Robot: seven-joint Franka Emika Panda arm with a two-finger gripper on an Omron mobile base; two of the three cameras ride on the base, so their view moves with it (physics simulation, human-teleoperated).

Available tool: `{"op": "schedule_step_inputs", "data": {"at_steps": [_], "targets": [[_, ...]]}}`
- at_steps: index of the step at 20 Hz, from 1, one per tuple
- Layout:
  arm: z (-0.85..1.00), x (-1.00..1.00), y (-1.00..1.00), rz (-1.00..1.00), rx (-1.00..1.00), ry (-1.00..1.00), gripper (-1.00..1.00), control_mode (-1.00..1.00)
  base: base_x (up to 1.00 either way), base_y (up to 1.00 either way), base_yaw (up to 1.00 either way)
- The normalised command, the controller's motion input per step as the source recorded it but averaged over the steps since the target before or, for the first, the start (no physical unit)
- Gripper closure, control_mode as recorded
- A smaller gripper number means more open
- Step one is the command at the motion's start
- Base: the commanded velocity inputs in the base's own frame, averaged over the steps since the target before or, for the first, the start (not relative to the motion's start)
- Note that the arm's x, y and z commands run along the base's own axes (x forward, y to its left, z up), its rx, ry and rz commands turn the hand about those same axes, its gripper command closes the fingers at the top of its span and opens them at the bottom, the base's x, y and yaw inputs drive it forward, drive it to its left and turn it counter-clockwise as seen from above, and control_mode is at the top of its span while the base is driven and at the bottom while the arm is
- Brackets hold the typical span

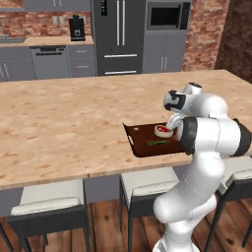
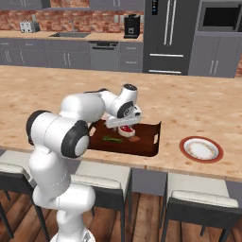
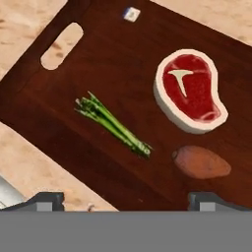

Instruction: Create a steak meal by picking up the steak and asparagus from the tray and placing them on the plate. Leave the sweet potato on the tray.

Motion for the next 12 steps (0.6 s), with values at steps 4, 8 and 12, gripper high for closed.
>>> {"op": "schedule_step_inputs", "data": {"at_steps": [4,8,12], "targets": [[-0.28,0.5,-0.16,0.0,0.0,0.0,-1.0,-1.0,0.0,0.0,0.0],[-0.29,0.3,-0.3,0.06,0.0,0.0,-1.0,-1.0,0.0,0.0,0.0],[-0.28,0.18,-0.24,0.11,0.0,0.0,-1.0,-1.0,0.0,0.0,0.0]]}}
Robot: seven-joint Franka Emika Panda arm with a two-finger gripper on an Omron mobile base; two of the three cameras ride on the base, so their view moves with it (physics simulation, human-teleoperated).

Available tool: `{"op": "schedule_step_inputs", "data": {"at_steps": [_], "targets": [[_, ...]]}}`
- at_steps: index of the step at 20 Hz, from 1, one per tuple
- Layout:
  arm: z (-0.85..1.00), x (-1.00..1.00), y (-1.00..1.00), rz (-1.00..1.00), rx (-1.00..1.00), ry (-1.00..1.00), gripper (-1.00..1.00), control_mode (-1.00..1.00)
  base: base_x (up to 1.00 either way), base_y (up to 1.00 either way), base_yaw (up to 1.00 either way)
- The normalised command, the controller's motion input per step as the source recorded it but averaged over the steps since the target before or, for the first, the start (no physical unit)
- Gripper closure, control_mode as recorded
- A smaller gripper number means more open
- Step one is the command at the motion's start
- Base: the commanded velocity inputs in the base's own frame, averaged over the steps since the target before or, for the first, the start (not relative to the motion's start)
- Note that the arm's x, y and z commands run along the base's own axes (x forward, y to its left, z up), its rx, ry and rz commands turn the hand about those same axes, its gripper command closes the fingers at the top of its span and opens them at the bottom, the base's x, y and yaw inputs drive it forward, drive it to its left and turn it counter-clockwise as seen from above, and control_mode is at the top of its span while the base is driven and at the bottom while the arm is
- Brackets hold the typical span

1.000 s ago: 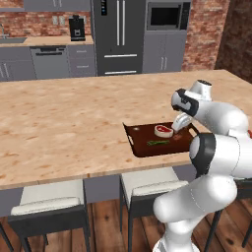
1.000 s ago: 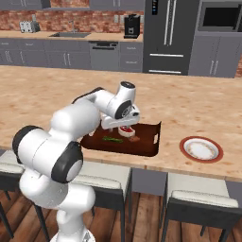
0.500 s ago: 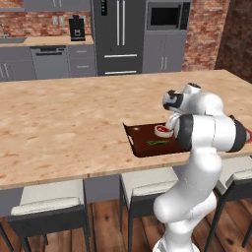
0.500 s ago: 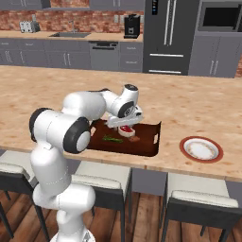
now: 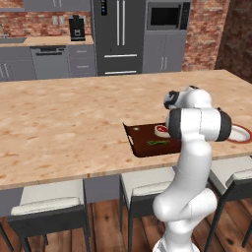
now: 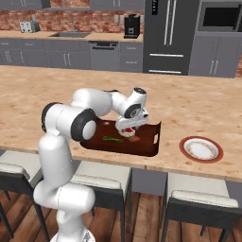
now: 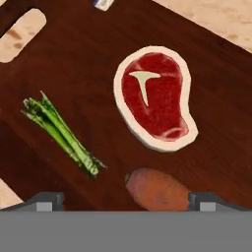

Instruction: Create a steak meal by picking up the steak and asparagus from the tray and placing them on the plate. Leave the sweet potato on the tray.

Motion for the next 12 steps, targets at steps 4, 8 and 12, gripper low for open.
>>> {"op": "schedule_step_inputs", "data": {"at_steps": [4,8,12], "targets": [[-0.29,0.1,-0.13,0.14,0.0,0.0,-1.0,-1.0,0.0,0.0,0.0],[-0.19,0.17,-0.05,0.14,0.0,0.0,-1.0,-1.0,0.0,0.0,0.0],[-0.18,0.31,0.0,0.11,0.0,0.0,-1.0,-1.0,0.0,0.0,0.0]]}}
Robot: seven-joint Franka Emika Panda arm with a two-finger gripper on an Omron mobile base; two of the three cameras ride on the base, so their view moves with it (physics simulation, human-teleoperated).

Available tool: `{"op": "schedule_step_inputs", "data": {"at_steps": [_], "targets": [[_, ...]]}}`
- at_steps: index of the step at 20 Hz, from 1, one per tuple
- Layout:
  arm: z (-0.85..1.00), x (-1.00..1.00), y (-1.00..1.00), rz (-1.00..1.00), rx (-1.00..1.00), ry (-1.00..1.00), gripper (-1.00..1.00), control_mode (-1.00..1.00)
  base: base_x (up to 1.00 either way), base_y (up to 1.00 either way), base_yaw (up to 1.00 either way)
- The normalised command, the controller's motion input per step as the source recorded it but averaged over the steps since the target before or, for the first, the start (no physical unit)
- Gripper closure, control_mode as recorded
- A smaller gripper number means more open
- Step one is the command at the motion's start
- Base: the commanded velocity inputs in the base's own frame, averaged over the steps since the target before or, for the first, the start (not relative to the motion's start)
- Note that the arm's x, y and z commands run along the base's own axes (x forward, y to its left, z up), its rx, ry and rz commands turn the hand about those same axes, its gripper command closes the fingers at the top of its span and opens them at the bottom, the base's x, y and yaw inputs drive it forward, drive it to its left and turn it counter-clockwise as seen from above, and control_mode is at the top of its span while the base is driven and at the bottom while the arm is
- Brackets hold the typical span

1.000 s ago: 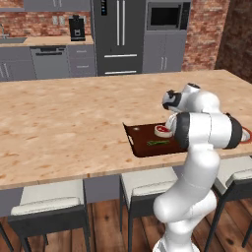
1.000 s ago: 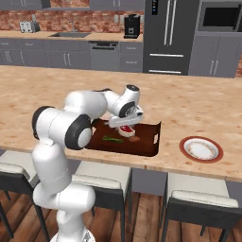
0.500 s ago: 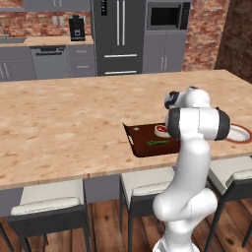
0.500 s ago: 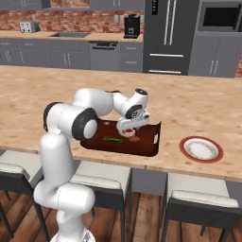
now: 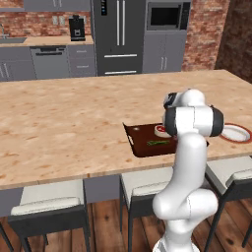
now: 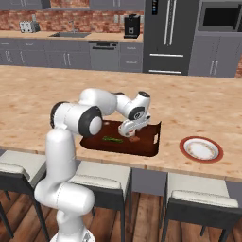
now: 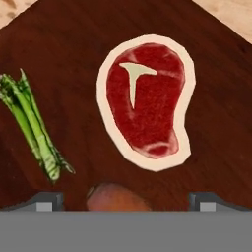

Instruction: Create a steak meal by picking up the steak and asparagus from the tray and placing them on the plate. Leave the sweet potato on the tray.

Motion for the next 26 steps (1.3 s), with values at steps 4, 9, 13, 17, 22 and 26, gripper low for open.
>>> {"op": "schedule_step_inputs", "data": {"at_steps": [4,9,13,17,22,26], "targets": [[-0.15,0.38,0.0,0.07,0.0,0.0,-1.0,-1.0,0.0,0.0,0.0],[-0.17,0.37,0.0,0.05,0.0,0.0,-1.0,-1.0,0.0,0.0,0.0],[-0.2,0.32,0.0,0.03,0.0,0.0,-1.0,-1.0,0.0,0.0,0.0],[-0.28,0.18,0.01,0.01,-0.01,0.0,-1.0,-1.0,0.0,0.0,0.0],[-0.37,0.03,0.18,0.0,-0.05,0.0,-1.0,-1.0,0.0,0.0,0.0],[-0.12,0.0,0.42,0.0,-0.09,-0.03,-1.0,-1.0,0.0,0.0,0.0]]}}
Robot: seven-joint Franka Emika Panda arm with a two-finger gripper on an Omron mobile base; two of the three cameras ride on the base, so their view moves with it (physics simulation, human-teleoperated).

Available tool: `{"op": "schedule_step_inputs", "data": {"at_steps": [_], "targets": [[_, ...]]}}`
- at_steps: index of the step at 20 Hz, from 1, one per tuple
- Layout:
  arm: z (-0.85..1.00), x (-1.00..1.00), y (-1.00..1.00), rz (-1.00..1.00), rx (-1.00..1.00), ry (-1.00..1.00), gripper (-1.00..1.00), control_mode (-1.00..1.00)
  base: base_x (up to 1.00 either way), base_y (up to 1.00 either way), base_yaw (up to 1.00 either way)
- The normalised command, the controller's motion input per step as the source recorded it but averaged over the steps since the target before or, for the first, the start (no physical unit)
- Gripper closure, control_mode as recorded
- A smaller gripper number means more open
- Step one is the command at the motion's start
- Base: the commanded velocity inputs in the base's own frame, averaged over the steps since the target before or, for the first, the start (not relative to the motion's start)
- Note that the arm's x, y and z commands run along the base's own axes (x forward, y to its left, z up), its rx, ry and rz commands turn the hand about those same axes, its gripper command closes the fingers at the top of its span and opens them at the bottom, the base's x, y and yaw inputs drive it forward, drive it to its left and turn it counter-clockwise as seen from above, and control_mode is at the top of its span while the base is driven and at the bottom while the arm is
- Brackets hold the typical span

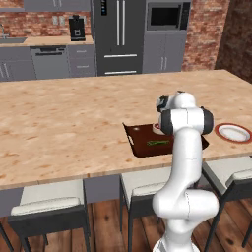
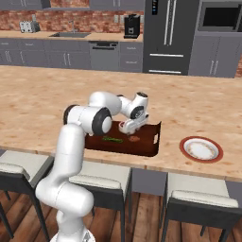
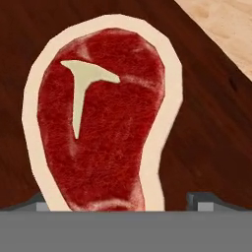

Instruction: Create a steak meal by picking up the steak and asparagus from the tray and placing them on the plate. Leave the sweet potato on the tray.

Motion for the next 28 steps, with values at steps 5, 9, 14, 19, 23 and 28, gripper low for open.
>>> {"op": "schedule_step_inputs", "data": {"at_steps": [5,9,14,19,23,28], "targets": [[0.0,0.0,0.38,0.0,-0.05,-0.03,-1.0,-1.0,0.0,0.0,0.0],[0.0,0.0,0.29,0.0,-0.05,-0.03,-1.0,-1.0,0.0,0.0,0.0],[-0.02,0.02,0.04,0.0,0.0,0.0,1.0,-1.0,0.0,0.0,0.0],[0.27,-0.17,-0.25,0.0,0.03,0.0,1.0,-1.0,0.0,0.0,0.0],[0.81,-0.18,-0.56,0.0,0.06,-0.03,1.0,-1.0,0.0,0.0,0.0],[0.68,-0.45,-0.83,-0.03,0.0,-0.01,1.0,-1.0,0.0,0.0,0.0]]}}
